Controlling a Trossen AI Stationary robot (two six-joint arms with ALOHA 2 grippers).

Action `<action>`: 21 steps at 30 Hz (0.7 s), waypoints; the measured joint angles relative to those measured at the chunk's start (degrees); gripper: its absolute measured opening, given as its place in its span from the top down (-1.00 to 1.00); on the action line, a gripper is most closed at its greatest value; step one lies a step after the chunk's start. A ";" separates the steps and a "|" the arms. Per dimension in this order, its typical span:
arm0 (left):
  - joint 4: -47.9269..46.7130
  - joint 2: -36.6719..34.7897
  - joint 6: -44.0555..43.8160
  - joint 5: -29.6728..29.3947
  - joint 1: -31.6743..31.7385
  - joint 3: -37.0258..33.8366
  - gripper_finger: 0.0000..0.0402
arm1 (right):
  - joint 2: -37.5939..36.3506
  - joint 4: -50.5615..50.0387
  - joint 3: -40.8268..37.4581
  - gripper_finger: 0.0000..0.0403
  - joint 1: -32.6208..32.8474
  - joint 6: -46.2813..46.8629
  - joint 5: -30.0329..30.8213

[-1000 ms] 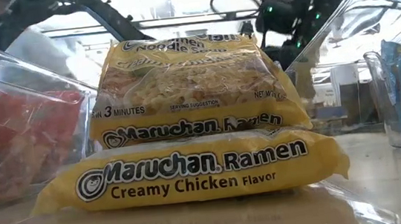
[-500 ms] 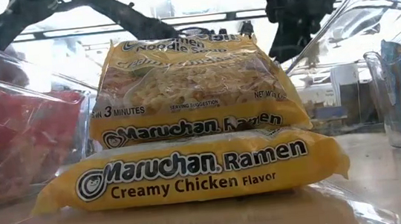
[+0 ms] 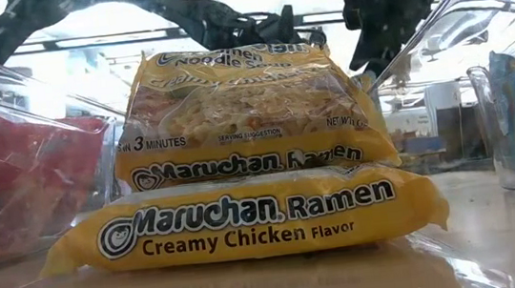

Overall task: Sort Maruchan noodles
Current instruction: Put the blue noodle pack into the right transparent bin

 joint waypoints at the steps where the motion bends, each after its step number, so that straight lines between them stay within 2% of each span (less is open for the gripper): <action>1: -0.08 0.00 0.04 -0.02 0.01 0.17 0.47 | 0.04 -0.01 0.00 -0.21 0.00 -1.11 0.16; 6: 0.13 0.00 1.07 -0.11 0.02 0.88 0.47 | 1.23 0.01 0.01 -0.27 -0.02 -4.23 0.26; 16: 2.11 0.00 2.20 -0.24 -0.10 1.00 0.47 | 3.53 0.23 0.03 -0.25 0.00 -14.42 0.68; 21: 4.60 0.00 1.72 -0.09 -0.17 0.99 0.47 | 3.93 0.32 0.03 -0.21 0.00 -14.99 0.26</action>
